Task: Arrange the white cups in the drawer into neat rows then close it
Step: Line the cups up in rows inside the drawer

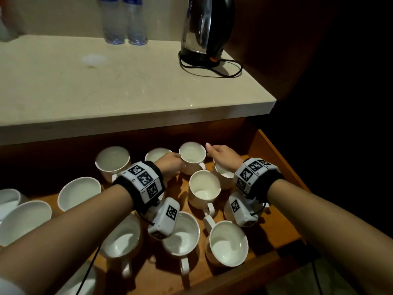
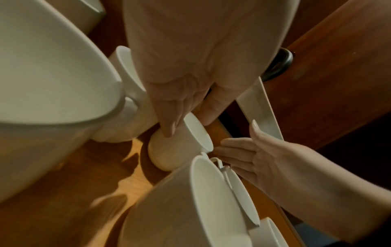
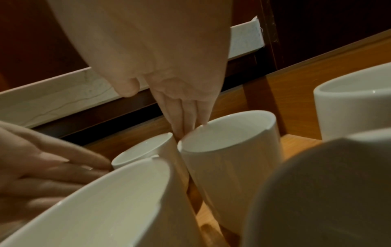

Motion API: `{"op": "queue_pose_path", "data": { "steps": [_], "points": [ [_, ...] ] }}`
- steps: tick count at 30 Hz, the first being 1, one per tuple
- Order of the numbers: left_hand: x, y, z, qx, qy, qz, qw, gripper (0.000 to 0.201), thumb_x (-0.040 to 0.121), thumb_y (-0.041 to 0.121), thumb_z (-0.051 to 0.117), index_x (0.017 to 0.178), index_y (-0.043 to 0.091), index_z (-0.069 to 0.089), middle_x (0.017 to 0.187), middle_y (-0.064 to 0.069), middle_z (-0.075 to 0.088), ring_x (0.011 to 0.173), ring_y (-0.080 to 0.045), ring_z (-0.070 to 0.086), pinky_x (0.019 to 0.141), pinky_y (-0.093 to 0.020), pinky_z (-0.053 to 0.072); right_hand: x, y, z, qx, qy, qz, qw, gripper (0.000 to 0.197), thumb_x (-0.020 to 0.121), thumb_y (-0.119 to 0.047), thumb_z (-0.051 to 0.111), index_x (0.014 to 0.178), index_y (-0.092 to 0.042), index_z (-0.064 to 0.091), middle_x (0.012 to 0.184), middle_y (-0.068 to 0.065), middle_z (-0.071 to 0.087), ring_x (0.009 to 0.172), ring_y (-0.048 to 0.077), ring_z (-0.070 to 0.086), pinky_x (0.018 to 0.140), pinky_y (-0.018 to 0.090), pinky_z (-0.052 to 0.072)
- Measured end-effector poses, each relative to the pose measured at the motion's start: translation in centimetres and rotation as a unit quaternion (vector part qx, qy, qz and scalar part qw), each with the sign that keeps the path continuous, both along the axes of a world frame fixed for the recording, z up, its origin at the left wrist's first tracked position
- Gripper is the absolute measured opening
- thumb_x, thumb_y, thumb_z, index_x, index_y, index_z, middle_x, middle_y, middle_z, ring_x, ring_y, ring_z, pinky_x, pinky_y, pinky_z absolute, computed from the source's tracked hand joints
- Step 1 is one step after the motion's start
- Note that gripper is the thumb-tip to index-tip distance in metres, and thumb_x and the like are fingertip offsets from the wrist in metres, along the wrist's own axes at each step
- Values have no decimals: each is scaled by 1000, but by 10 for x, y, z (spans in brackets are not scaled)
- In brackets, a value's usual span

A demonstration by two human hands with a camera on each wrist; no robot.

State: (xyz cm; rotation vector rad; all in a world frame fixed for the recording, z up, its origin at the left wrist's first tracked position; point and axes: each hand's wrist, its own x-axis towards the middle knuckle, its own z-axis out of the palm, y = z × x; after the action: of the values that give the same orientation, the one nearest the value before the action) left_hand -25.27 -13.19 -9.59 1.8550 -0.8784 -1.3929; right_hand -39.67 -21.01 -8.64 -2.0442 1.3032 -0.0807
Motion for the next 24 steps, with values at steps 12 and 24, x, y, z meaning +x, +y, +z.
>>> {"op": "queue_pose_path", "data": {
  "steps": [12,24],
  "points": [
    [-4,-2,-6,-2,22,23,1000,34,90,-6,41,118,3,58,115,-9,60,103,-19,54,83,-27,42,-1,1,-3,5,-34,-5,999,53,102,-40,24,135,-7,50,137,10,53,129,25,47,103,34,35],
    [-9,-1,2,-26,2,-2,1000,40,90,-10,40,128,-3,50,128,-14,55,102,-16,48,85,-24,41,-3,-3,-5,16,-47,-19,999,54,102,-41,23,131,-7,53,133,11,56,126,25,50,103,35,36]
  ]
}}
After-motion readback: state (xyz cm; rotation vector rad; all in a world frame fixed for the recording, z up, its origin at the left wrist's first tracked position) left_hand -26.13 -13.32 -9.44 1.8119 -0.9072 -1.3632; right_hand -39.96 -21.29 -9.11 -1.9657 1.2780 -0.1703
